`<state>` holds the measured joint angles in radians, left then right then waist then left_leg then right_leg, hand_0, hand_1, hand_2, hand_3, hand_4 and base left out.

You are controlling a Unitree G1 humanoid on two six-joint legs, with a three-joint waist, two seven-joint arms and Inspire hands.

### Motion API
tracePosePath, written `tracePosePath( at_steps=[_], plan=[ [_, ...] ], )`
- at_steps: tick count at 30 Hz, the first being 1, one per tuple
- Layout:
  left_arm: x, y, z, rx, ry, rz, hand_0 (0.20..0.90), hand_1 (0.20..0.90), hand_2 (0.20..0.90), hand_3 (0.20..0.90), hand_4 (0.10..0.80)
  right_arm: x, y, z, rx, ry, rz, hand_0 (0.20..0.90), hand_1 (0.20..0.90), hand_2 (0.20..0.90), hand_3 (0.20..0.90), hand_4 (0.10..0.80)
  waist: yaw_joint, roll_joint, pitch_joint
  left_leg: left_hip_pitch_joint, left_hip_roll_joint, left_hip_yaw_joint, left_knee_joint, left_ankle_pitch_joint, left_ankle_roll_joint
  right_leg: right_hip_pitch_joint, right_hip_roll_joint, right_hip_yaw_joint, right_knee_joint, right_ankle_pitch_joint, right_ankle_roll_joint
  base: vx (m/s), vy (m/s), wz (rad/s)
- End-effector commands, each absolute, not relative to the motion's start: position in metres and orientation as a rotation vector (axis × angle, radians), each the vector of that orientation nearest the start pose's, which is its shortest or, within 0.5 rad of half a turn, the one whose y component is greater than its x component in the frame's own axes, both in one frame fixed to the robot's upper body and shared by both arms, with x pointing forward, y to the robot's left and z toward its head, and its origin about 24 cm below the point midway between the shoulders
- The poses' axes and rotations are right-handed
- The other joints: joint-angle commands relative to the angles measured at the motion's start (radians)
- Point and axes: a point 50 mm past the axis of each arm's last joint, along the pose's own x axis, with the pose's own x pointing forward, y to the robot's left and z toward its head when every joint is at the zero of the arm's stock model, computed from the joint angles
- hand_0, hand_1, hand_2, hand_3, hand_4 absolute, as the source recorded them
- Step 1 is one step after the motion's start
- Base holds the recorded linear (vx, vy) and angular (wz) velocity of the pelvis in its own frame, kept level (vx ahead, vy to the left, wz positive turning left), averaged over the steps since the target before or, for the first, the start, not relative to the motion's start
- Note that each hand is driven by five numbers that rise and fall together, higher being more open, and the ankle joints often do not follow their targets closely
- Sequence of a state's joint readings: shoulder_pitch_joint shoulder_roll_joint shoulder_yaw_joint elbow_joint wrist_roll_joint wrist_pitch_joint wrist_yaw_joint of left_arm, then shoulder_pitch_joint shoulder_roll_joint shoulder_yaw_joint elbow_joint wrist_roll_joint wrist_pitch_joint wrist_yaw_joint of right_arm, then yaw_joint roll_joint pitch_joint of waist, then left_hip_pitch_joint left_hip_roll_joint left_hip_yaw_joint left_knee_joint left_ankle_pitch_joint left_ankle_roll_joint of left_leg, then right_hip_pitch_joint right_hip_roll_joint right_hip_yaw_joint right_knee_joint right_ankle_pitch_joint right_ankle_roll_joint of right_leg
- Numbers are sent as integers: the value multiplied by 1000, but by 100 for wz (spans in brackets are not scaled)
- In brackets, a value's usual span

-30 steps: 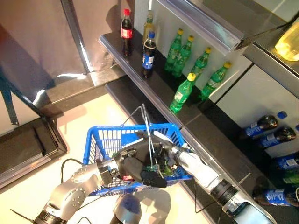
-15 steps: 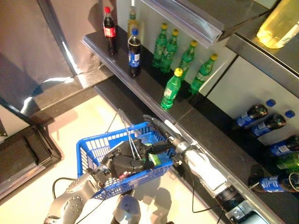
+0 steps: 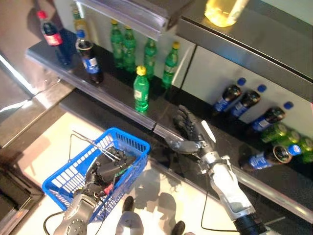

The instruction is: Pick up the drink and place into the basket.

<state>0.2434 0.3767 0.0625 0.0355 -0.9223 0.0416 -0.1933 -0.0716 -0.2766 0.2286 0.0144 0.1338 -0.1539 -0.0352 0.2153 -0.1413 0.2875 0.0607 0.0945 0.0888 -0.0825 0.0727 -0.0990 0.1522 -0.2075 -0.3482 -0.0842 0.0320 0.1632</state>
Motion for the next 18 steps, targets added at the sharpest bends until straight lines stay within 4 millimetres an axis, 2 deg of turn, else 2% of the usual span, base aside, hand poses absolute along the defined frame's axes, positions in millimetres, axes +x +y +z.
tracePosePath(
  at_steps=[1, 3, 6, 10, 14, 18],
  plan=[
    [232, 234, 108, -506, -487, -139, 300, 300, 300, 200, 100, 254, -160, 85, -142, -324, 166, 900, 900, 900, 900, 800, -39, 128, -264, 15, 14, 17, -5, -4, 32, 1, -5, -26, 38, 23, -13, -18, -10, -14],
    [233, 240, 99, -506, -450, -65, 300, 300, 300, 200, 100, 253, -170, 80, -140, -299, 108, 900, 900, 900, 900, 800, -54, 127, -262, 19, 14, 27, -5, -8, 31, 0, -7, -17, 36, 27, -12, -21, -13, -14],
    [231, 255, 72, -514, -362, 75, 300, 300, 300, 200, 100, 244, -195, 62, -85, -230, -30, 900, 900, 900, 900, 800, -95, 124, -261, 27, 10, 46, -5, -19, 35, -10, -13, 4, 38, 33, -6, -33, -5, -19],
    [227, 265, 51, -496, -280, 179, 300, 300, 300, 200, 100, 230, -219, 40, -111, -145, -170, 900, 900, 900, 900, 800, -138, 123, -260, 37, 3, 61, -5, -34, 42, -17, -17, 35, 35, 39, -2, -31, 6, -12],
    [224, 273, 33, -484, -195, 256, 300, 300, 300, 200, 100, 219, -235, 22, -106, -61, -271, 900, 900, 900, 900, 800, -163, 123, -257, 44, -1, 71, -5, -42, 45, -20, -20, 55, 32, 44, 2, -44, 6, -21],
    [216, 286, 3, -487, -74, 377, 300, 300, 300, 200, 100, 204, -251, -7, -14, 65, -398, 900, 900, 900, 900, 800, -193, 122, -257, 55, -6, 86, -5, -51, 47, -23, -22, 82, 29, 50, 5, -26, 1, -18]
  ],
)
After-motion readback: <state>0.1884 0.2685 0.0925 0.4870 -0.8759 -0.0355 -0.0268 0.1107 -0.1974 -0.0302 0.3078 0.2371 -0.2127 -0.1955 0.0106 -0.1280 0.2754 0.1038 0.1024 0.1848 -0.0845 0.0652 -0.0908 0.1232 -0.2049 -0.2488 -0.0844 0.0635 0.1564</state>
